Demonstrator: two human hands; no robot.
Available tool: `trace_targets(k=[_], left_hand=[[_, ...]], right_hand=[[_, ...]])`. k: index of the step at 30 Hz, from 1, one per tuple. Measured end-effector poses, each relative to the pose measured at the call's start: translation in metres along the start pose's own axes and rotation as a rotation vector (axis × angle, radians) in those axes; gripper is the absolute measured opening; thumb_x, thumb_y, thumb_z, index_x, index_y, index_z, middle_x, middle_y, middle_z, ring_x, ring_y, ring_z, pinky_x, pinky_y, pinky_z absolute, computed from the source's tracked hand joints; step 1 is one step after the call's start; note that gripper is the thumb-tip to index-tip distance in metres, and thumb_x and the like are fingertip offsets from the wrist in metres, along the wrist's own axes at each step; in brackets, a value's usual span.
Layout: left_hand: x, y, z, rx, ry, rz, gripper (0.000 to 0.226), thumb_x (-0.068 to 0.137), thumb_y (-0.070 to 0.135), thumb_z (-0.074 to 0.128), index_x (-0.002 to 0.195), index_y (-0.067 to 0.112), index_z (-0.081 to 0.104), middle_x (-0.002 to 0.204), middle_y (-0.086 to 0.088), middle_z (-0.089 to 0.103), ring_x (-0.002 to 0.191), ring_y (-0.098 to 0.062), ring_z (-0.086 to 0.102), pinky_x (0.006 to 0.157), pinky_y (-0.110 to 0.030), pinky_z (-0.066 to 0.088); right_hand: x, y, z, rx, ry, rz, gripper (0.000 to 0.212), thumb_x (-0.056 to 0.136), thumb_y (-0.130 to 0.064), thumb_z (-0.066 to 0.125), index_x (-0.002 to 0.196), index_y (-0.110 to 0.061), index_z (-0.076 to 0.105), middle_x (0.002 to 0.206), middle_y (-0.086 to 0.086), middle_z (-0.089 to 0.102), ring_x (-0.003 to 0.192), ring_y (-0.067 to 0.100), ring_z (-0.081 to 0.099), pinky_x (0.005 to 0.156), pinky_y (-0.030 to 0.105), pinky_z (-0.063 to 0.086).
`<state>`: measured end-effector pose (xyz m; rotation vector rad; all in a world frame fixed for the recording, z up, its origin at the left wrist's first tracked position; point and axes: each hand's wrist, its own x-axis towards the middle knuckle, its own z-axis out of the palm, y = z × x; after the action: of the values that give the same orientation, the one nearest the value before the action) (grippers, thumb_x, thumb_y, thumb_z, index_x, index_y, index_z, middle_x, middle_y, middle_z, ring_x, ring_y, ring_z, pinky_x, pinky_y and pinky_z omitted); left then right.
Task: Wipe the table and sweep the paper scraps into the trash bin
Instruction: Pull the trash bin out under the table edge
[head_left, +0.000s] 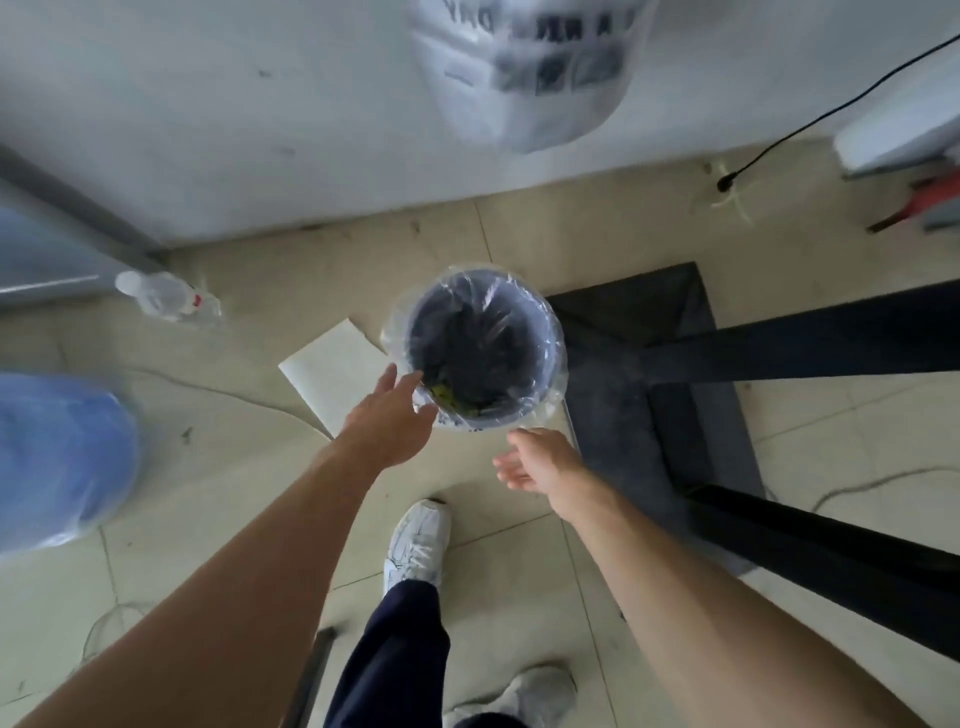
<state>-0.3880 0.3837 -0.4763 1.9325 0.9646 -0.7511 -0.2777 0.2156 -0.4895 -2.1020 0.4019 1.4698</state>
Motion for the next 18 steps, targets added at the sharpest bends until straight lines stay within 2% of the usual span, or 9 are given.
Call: trace_targets(k=[2, 5, 8, 10, 13, 15, 18], left_hand=[[0.02, -0.005, 0.006, 0.064, -0.026, 0.034, 0.059, 0.106, 0.043, 0.038, 0.161, 0.033, 0.017, 0.17, -0.001, -0.001, 0.15, -0.03, 0.031, 0.119, -0.045, 0.028], [0.048, -0.013, 0.007, 0.045, -0.009, 0.074, 0.059, 0.105, 0.035, 0.042, 0.16, 0.03, 0.022, 0.17, 0.004, 0.001, 0.152, -0.028, 0.026, 0.12, -0.045, 0.027], [0.063, -0.02, 0.011, 0.023, -0.03, 0.092, 0.058, 0.106, 0.034, 0.04, 0.161, 0.028, 0.022, 0.17, 0.005, 0.001, 0.156, -0.025, 0.014, 0.124, -0.046, 0.021], [0.067, -0.026, 0.016, -0.002, -0.045, 0.067, 0.058, 0.106, 0.039, 0.041, 0.16, 0.032, 0.022, 0.17, 0.003, -0.003, 0.156, -0.026, 0.012, 0.124, -0.045, 0.018], [0.064, -0.02, 0.018, -0.168, -0.047, 0.055, 0.055, 0.106, 0.039, 0.042, 0.159, 0.032, 0.027, 0.17, 0.002, 0.008, 0.154, -0.03, 0.02, 0.123, -0.044, 0.019], [0.057, -0.012, 0.007, -0.238, -0.004, 0.042, 0.052, 0.108, 0.032, 0.042, 0.158, 0.027, 0.03, 0.167, -0.002, 0.023, 0.149, -0.032, 0.031, 0.12, -0.042, 0.029], [0.049, 0.003, -0.018, -0.218, 0.1, 0.042, 0.051, 0.107, 0.018, 0.042, 0.157, 0.023, 0.032, 0.159, -0.009, 0.039, 0.133, -0.034, 0.05, 0.106, -0.039, 0.043]], right_hand=[[0.021, 0.003, 0.006, 0.103, -0.021, 0.06, 0.025, 0.1, -0.024, 0.05, 0.118, -0.008, 0.058, 0.094, 0.011, 0.074, 0.079, 0.023, 0.073, 0.07, 0.032, 0.06], [0.047, 0.005, 0.023, 0.246, -0.056, 0.099, 0.015, 0.1, -0.022, 0.052, 0.111, -0.014, 0.057, 0.103, 0.013, 0.071, 0.085, 0.026, 0.074, 0.075, 0.035, 0.06], [0.068, 0.001, 0.029, 0.403, -0.015, 0.117, 0.012, 0.099, -0.017, 0.055, 0.103, -0.006, 0.057, 0.099, 0.016, 0.069, 0.087, 0.028, 0.071, 0.074, 0.036, 0.06], [0.077, -0.003, 0.032, 0.534, 0.028, 0.137, 0.012, 0.099, -0.014, 0.055, 0.1, -0.002, 0.055, 0.095, 0.019, 0.067, 0.086, 0.029, 0.069, 0.076, 0.037, 0.06], [0.08, -0.01, 0.029, 0.571, 0.097, 0.124, 0.015, 0.099, -0.011, 0.052, 0.111, -0.004, 0.052, 0.106, 0.02, 0.061, 0.096, 0.031, 0.068, 0.085, 0.039, 0.06], [0.075, -0.015, 0.027, 0.601, 0.095, 0.115, 0.02, 0.098, -0.008, 0.05, 0.117, -0.005, 0.051, 0.113, 0.021, 0.059, 0.099, 0.031, 0.067, 0.087, 0.038, 0.059], [0.059, -0.023, 0.021, 0.594, 0.077, 0.108, 0.022, 0.097, -0.003, 0.048, 0.119, -0.005, 0.051, 0.118, 0.022, 0.06, 0.099, 0.031, 0.066, 0.083, 0.036, 0.059]])
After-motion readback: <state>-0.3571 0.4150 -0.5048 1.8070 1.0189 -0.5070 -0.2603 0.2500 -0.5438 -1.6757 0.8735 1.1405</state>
